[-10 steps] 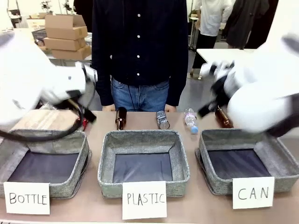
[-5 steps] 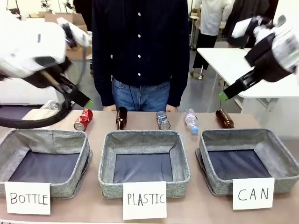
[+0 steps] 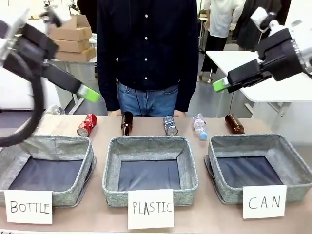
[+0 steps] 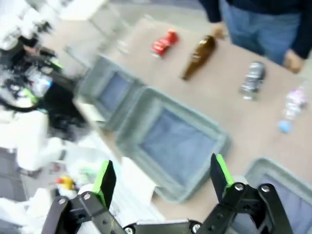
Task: Sort the can waste into the basket.
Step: Pick up the can waste from the table and place it in the right Fabric basket.
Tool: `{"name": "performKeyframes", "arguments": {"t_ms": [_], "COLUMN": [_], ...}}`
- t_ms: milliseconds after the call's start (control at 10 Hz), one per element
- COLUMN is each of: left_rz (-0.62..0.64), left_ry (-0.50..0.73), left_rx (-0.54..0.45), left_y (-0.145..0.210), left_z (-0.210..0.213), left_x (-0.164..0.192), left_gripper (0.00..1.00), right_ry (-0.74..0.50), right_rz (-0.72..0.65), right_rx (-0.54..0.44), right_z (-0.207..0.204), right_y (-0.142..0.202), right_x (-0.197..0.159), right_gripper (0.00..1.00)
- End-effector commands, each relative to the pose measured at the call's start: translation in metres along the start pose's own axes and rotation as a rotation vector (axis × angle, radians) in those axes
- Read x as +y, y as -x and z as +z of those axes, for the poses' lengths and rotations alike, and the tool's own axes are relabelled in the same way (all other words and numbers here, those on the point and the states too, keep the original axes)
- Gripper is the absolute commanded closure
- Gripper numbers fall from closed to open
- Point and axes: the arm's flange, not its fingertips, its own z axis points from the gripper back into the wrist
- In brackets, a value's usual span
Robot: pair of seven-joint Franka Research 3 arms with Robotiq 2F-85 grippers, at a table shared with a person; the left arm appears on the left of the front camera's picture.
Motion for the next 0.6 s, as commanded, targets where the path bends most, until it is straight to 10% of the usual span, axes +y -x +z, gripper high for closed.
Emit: {"name": "performKeyframes", "arguments": {"t_ms": [0,300,400,500], "left_rz": [0.399,0.435,0.445,0.486], "left_ry": [0.590,0.647,0.618,0.522], "left_rx": [-0.210,-0.569,-0.612,-0.558], "left_y": [0.046,0.095,0.099,0.097], "left_z": [0.043,0.049,0.047,0.036], "left_x": [0.042,0.061,0.064,0.071], "left_gripper": [0.00,0.00,0.00,0.00], "right_ry": [-0.585,-0.414,-0.311,-0.469], "right_rz": [-0.555,-0.611,-0.626,-0.451], "right_rx": [-0.166,-0.191,-0.187,-0.149], "right_z": [0.011,0.007,0.010,0.018], "right_y": [0.009,0.026,0.028,0.014], "right_x": [-0.032,-0.044,-0.043,-0.049], "right_gripper": [0.00,0.00,0.00,0.00]}}
